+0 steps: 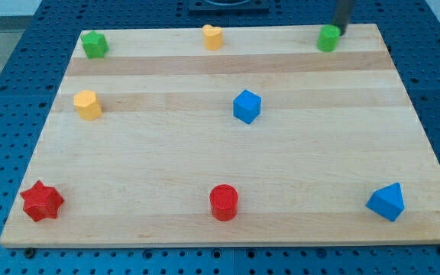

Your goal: Place the green circle to the right of the blue cube

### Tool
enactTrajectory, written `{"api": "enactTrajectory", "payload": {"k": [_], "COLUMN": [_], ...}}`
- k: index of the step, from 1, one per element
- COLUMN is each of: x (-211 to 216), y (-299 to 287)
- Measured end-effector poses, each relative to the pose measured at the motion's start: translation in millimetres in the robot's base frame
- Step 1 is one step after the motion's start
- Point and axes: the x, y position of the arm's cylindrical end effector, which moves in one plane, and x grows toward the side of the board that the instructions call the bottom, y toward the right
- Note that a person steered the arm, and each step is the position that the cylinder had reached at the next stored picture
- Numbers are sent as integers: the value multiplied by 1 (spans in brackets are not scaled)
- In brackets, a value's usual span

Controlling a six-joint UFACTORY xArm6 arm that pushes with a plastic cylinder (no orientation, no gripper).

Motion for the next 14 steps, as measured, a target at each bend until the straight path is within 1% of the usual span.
{"api": "enactTrajectory", "payload": {"k": [1,2,3,4,6,7,8,9,10,11,12,13,14], "x": [51,72,52,44,120,110,86,103,147,157,157,149,142], "y": [-20,-20,-14,-9,-47,-47,-59,-92,-107,-108,-97,-49,11]}}
